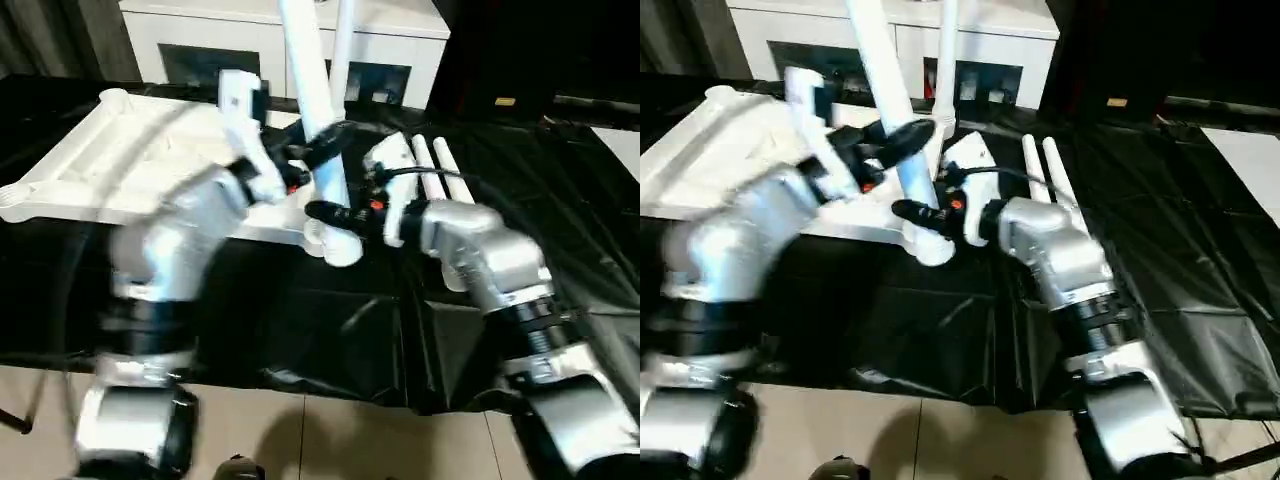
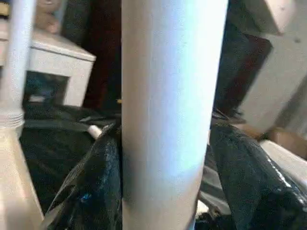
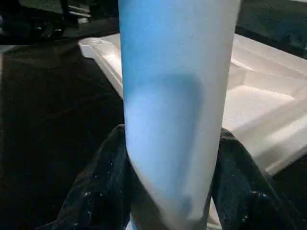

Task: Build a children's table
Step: Pick table leg

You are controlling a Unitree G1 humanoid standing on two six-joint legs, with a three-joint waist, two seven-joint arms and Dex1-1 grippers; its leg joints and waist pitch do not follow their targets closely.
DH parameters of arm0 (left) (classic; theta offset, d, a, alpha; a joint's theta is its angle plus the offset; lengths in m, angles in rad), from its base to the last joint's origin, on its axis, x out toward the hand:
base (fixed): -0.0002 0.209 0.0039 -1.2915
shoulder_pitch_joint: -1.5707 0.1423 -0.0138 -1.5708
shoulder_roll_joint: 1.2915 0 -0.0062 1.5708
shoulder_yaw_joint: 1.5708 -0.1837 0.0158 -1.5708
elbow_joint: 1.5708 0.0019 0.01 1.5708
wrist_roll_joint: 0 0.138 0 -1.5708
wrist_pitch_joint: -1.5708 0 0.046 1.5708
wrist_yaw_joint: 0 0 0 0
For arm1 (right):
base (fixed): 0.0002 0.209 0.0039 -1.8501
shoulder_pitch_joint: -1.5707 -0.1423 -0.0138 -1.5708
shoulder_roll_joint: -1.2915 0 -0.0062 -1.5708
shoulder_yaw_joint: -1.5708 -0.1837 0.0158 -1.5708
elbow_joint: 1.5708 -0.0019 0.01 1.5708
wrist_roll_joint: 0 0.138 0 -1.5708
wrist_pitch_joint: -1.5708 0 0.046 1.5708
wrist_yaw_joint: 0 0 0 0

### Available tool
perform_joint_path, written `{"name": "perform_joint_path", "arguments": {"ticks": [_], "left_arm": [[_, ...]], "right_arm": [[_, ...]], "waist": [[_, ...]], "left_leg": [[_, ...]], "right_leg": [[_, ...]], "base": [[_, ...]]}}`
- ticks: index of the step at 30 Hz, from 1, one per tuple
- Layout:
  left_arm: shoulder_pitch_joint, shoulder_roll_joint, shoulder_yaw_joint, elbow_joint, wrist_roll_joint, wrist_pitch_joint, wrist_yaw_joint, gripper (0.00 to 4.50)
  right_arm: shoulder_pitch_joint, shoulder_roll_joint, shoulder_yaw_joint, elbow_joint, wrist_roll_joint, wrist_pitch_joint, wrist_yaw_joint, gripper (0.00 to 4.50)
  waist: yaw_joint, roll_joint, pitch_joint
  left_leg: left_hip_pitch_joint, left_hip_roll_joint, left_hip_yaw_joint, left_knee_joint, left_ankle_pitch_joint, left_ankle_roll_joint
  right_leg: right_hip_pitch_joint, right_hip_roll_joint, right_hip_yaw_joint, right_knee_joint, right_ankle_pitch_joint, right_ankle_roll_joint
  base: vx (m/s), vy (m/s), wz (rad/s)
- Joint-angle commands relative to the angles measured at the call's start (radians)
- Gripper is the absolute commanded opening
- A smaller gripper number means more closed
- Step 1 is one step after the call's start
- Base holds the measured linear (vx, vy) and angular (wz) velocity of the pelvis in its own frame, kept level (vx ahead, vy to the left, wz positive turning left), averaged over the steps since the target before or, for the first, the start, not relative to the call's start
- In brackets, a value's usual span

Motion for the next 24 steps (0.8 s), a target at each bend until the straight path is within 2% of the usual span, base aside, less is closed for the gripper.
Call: {"name": "perform_joint_path", "arguments": {"ticks": [1, 2, 4, 9, 13, 15, 16, 17, 19, 20, 21, 22, 24], "left_arm": [[-0.006, -0.004, -0.006, 0.010, 0.004, -0.001, 0.010, 2.56], [-0.006, -0.002, -0.001, 0.016, 0.005, -0.002, 0.012, 2.56], [-0.001, -0.001, 0.005, 0.017, 0.008, -0.005, 0.009, 2.18], [0.004, -0.014, 0.012, 0.012, 0.000, -0.006, 0.010, 1.89], [0.007, -0.011, 0.007, 0.003, -0.029, 0.008, -0.019, 1.85], [0.010, 0.000, 0.005, -0.004, -0.044, 0.026, -0.048, 1.82], [0.012, 0.007, 0.003, -0.008, -0.052, 0.037, -0.066, 1.82], [0.012, 0.016, 0.001, -0.011, -0.058, 0.046, -0.086, 1.82], [0.015, 0.081, -0.037, -0.032, -0.079, 0.094, -0.194, 1.82], [0.014, 0.095, -0.044, -0.035, -0.082, 0.103, -0.214, 1.82], [0.013, 0.100, -0.047, -0.035, -0.083, 0.106, -0.223, 1.82], [0.010, 0.119, -0.058, -0.037, -0.089, 0.115, -0.255, 1.82], [0.004, 0.152, -0.076, -0.046, -0.098, 0.126, -0.309, 1.82]], "right_arm": [[-0.030, 0.001, -0.018, 0.005, -0.011, -0.018, -0.023, 1.85], [-0.031, 0.002, -0.017, 0.007, -0.013, -0.020, -0.025, 1.85], [-0.031, 0.006, -0.018, 0.010, -0.017, -0.024, -0.026, 1.85], [-0.034, 0.007, -0.009, 0.017, -0.030, -0.039, -0.025, 1.85], [-0.028, 0.005, 0.008, 0.002, -0.030, -0.054, -0.005, 1.85], [-0.028, 0.010, -0.003, -0.004, -0.013, -0.048, 0.008, 1.85], [-0.028, 0.014, -0.012, -0.006, 0.000, -0.042, 0.016, 2.41], [-0.030, 0.015, -0.021, -0.009, 0.012, -0.036, 0.027, 2.55], [-0.049, -0.012, -0.044, 0.000, 0.051, 0.003, 0.085, 2.55], [-0.053, -0.020, -0.046, 0.004, 0.058, 0.013, 0.103, 2.81], [-0.055, -0.025, -0.046, 0.007, 0.062, 0.018, 0.112, 2.81], [-0.061, -0.039, -0.041, 0.013, 0.069, 0.038, 0.141, 2.98], [-0.066, -0.066, -0.032, 0.014, 0.084, 0.070, 0.197, 3.01]], "waist": [[0.001, 0.007, -0.087], [0.001, 0.007, -0.086], [0.000, 0.010, -0.086], [0.001, 0.010, -0.086], [0.000, 0.010, -0.085], [0.000, 0.009, -0.086], [-0.001, 0.009, -0.086], [-0.002, 0.006, -0.085], [-0.001, 0.007, -0.086], [0.000, 0.009, -0.086], [-0.003, 0.012, -0.084], [-0.003, 0.011, -0.083], [-0.003, 0.007, -0.082]], "left_leg": [[0.017, 0.006, 0.002, -0.063, -0.145, -0.026], [0.017, 0.005, 0.002, -0.063, -0.144, -0.026], [0.018, 0.006, 0.002, -0.064, -0.149, -0.025], [0.019, 0.007, 0.002, -0.064, -0.157, -0.025], [0.018, 0.007, 0.002, -0.064, -0.159, -0.024], [0.019, 0.006, 0.002, -0.063, -0.155, -0.022], [0.018, 0.006, 0.002, -0.064, -0.154, -0.019], [0.019, 0.006, 0.003, -0.064, -0.155, -0.017], [0.021, 0.007, 0.004, -0.064, -0.154, -0.011], [0.022, 0.006, 0.003, -0.064, -0.159, -0.009], [0.021, 0.008, 0.003, -0.065, -0.165, -0.009], [0.021, 0.008, 0.003, -0.065, -0.168, -0.011], [0.022, 0.007, 0.004, -0.066, -0.178, -0.014]], "right_leg": [[0.061, -0.043, 0.031, -0.063, 0.007, -0.218], [0.061, -0.042, 0.030, -0.063, 0.008, -0.218], [0.059, -0.042, 0.030, -0.063, 0.011, -0.223], [0.059, -0.043, 0.031, -0.063, 0.010, -0.226], [0.060, -0.043, 0.030, -0.063, 0.011, -0.227], [0.060, -0.042, 0.030, -0.062, 0.016, -0.230], [0.059, -0.042, 0.030, -0.062, 0.016, -0.231], [0.059, -0.042, 0.030, -0.063, 0.013, -0.231], [0.058, -0.043, 0.030, -0.060, 0.007, -0.238], [0.057, -0.041, 0.029, -0.060, 0.000, -0.241], [0.055, -0.040, 0.029, -0.060, 0.001, -0.243], [0.055, -0.040, 0.029, -0.061, -0.001, -0.244], [0.057, -0.041, 0.030, -0.063, -0.016, -0.243]], "base": [[0.000, 0.000, 0.00], [0.000, 0.000, 0.00], [0.000, 0.000, 0.00], [0.000, 0.000, 0.00], [0.000, 0.000, 0.00], [0.000, 0.000, 0.00], [0.000, 0.000, 0.00], [0.000, 0.000, 0.00], [0.000, 0.000, 0.00], [0.000, 0.000, 0.00], [0.000, 0.000, 0.00], [0.000, 0.000, 0.00], [0.000, 0.000, 0.00]]}}
